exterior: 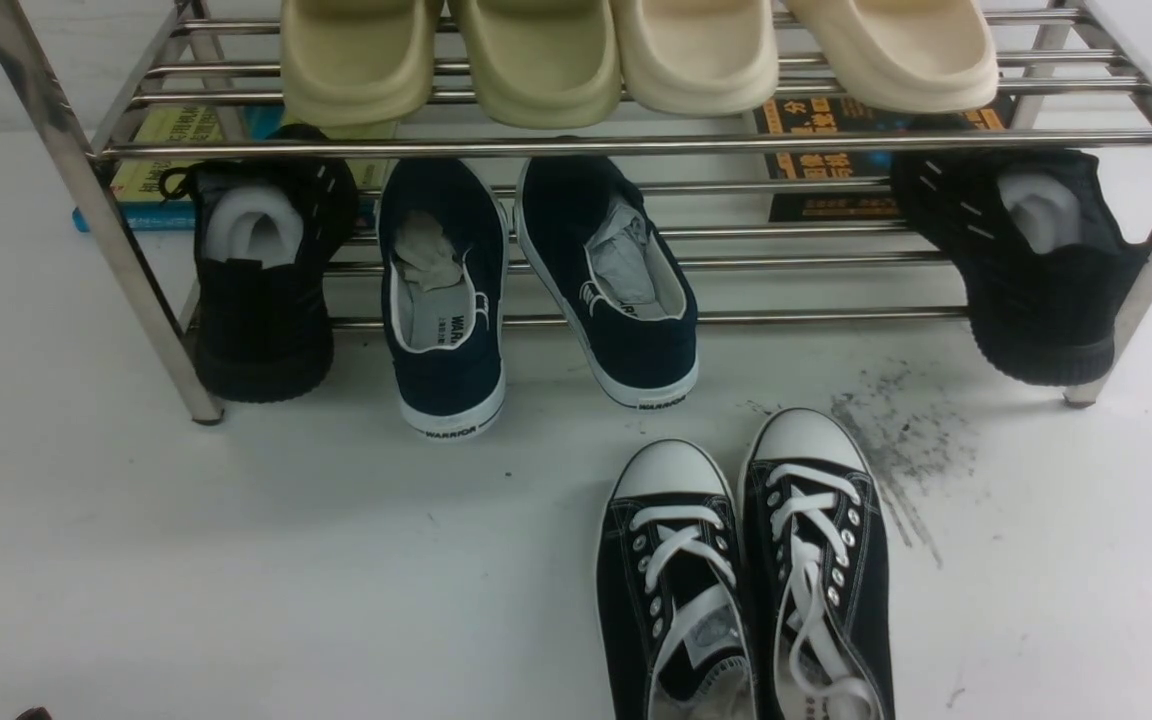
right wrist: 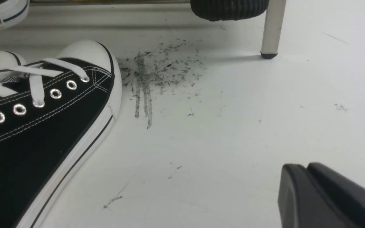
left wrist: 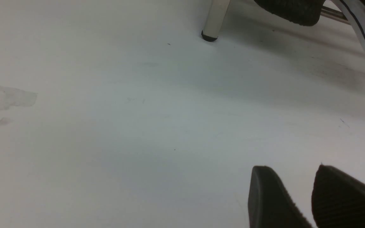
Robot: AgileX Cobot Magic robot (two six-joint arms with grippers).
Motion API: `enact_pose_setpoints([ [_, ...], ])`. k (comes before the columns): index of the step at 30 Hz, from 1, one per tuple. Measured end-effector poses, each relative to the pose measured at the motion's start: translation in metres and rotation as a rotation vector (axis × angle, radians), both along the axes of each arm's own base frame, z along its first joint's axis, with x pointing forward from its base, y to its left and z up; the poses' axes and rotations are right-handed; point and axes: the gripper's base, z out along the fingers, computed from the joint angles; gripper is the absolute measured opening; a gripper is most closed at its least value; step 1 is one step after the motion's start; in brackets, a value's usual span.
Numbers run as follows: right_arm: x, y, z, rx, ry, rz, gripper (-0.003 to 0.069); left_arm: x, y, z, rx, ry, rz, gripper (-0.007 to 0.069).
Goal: Take the shoes off the shelf with your hand on the white table.
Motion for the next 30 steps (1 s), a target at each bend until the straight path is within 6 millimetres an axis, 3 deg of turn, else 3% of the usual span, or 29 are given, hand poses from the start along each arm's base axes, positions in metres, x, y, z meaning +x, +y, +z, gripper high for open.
enact_pose_setpoints([
  [30, 0.0002, -0.0035, 0.0000, 0.003, 0.000, -0.069, 0.0099, 0.0000, 0.0000, 0.0000, 0.000, 0.000, 0.000, 0.0242],
])
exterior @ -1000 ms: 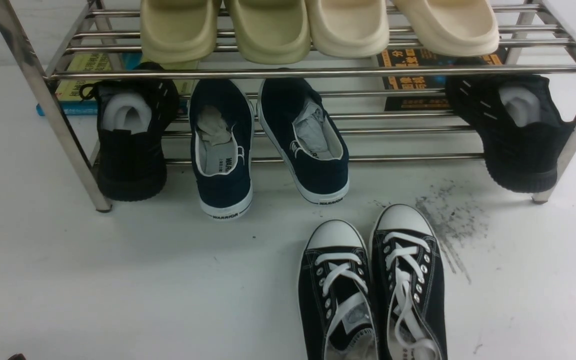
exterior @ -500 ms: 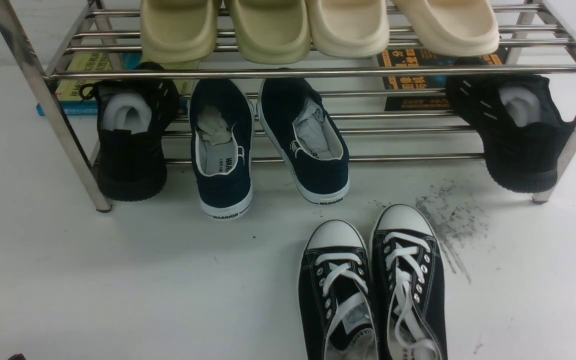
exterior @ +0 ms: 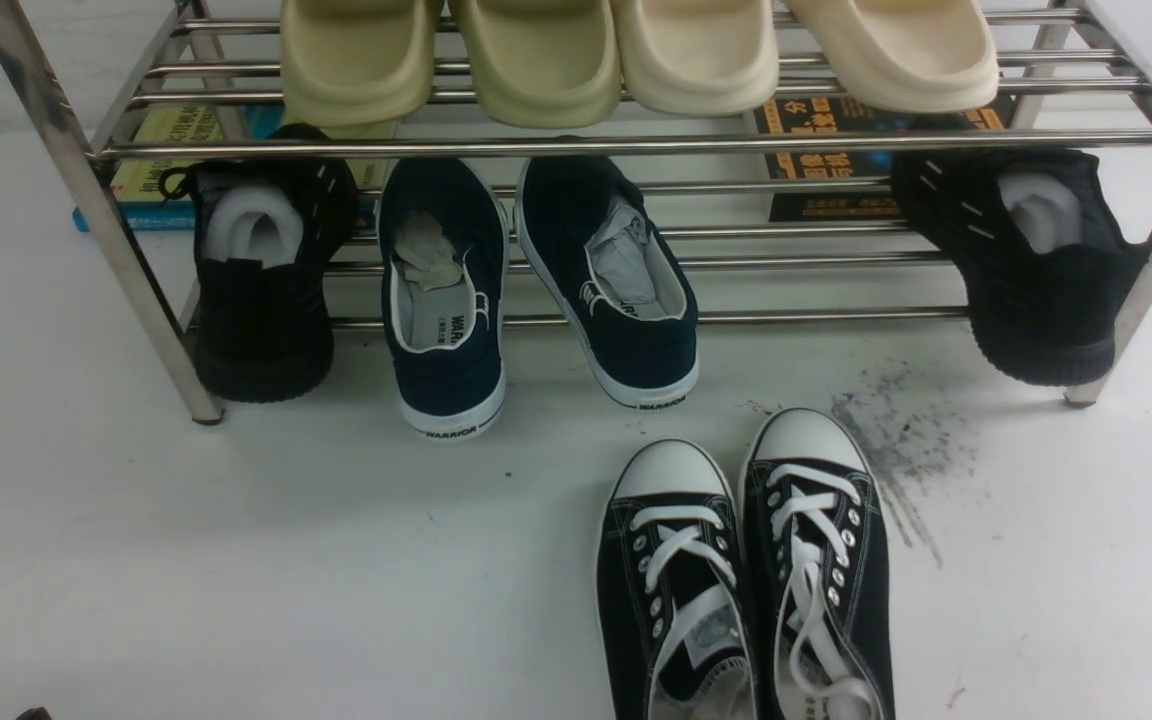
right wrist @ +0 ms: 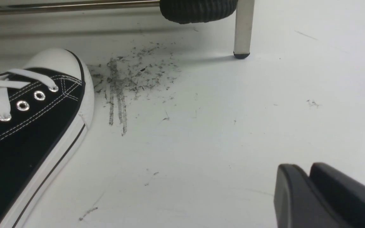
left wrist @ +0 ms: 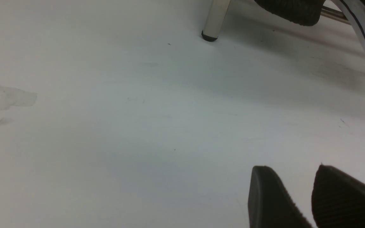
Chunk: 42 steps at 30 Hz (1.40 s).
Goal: Take the shoes off the shelf with your hand on the white table.
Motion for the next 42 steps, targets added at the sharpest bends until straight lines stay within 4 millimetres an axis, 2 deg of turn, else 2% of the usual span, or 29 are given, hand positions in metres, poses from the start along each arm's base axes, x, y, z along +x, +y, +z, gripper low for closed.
enact_pose_setpoints([
  [42, 0.0000, 0.0000, 0.0000, 0.000, 0.000, 0.000, 0.0136, 0.0000, 0.0000, 0.0000, 0.000, 0.000, 0.000, 0.0242],
])
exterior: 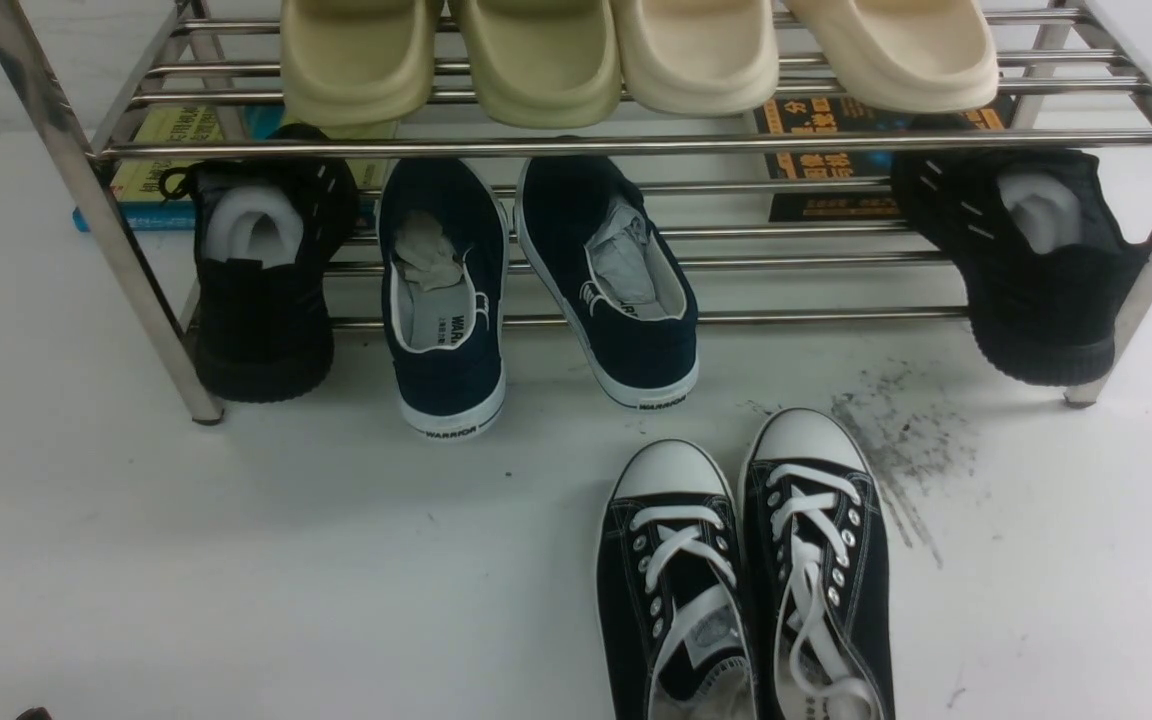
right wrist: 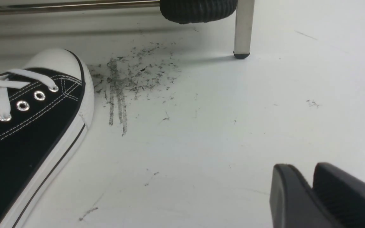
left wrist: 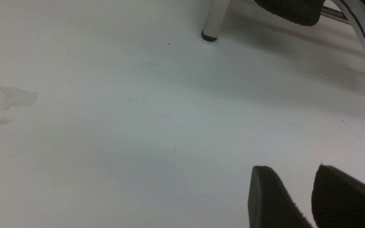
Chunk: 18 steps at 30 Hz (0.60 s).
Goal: Take the shoes off the shelf with your hand on the white table.
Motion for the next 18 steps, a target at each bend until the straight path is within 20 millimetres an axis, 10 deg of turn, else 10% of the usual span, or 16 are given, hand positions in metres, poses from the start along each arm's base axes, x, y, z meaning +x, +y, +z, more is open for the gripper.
enact_pose_setpoints([
  [18, 0.0000, 0.0000, 0.0000, 0.000, 0.000, 0.000, 0.0162, 0.0000, 0.0000, 0.0000, 0.000, 0.000, 0.000, 0.0242],
])
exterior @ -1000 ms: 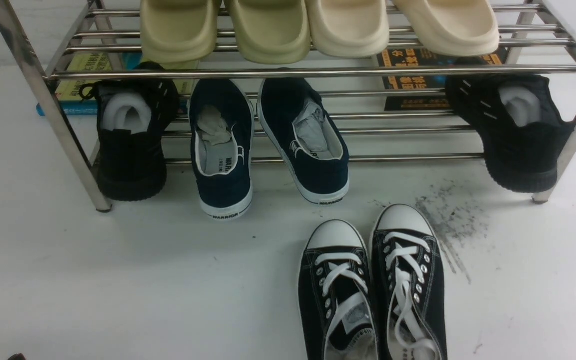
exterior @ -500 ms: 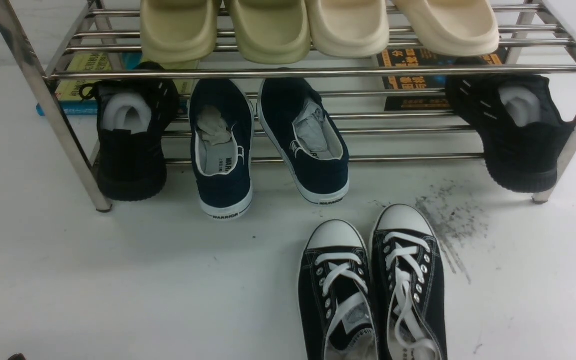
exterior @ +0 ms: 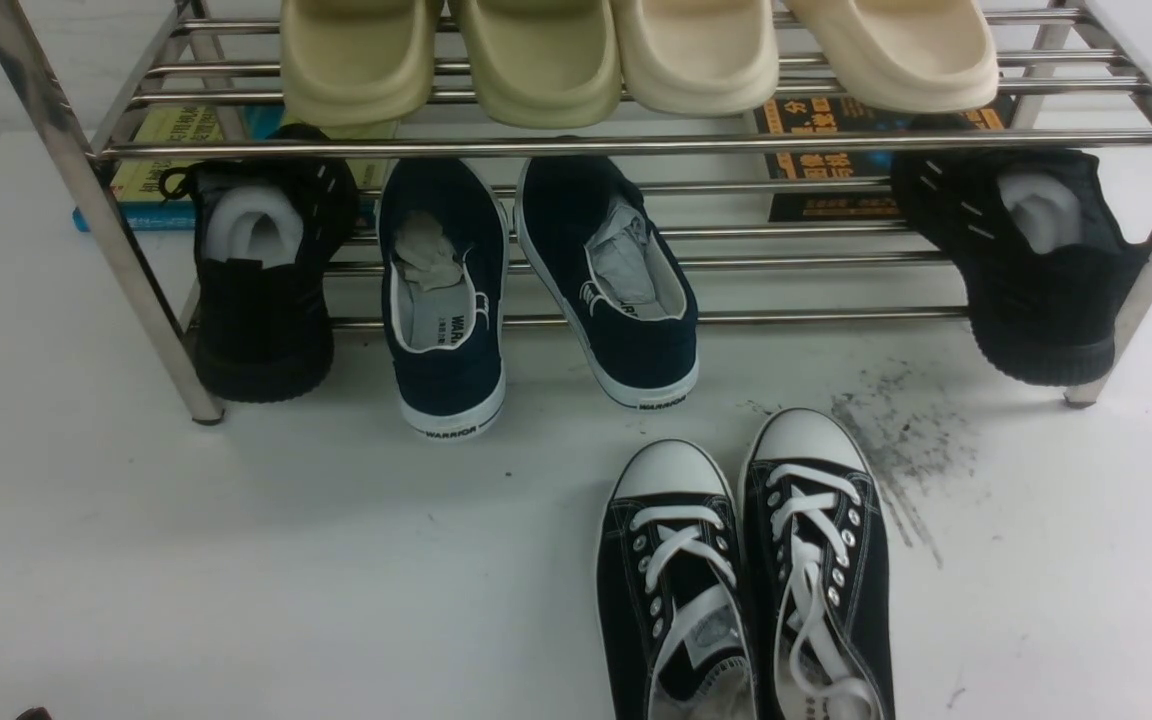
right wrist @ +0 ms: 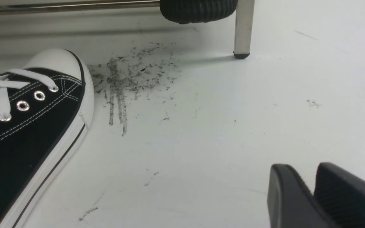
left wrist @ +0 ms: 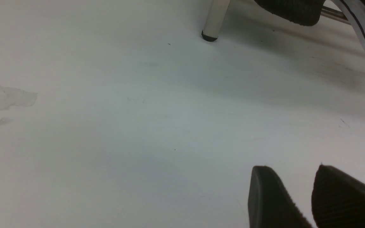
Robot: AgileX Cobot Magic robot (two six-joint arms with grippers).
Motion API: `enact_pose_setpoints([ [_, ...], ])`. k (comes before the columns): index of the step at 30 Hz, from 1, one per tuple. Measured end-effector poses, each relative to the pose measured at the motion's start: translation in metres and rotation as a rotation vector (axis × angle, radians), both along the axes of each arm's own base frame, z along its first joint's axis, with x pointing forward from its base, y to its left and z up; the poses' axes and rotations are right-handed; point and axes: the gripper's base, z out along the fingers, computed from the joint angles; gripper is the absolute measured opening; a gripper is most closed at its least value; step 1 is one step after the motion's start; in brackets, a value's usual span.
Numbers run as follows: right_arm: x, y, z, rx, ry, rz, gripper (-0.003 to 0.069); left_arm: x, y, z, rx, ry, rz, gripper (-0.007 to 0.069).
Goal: Take the shoes off the shelf with your hand on the white table.
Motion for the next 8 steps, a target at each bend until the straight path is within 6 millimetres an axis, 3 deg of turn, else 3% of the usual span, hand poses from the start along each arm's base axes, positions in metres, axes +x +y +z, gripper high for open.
enact_pose_setpoints([
  [8, 0.0000, 0.0000, 0.0000, 0.000, 0.000, 0.000, 0.0169, 0.0000, 0.0000, 0.0000, 0.000, 0.000, 0.000, 0.0242],
])
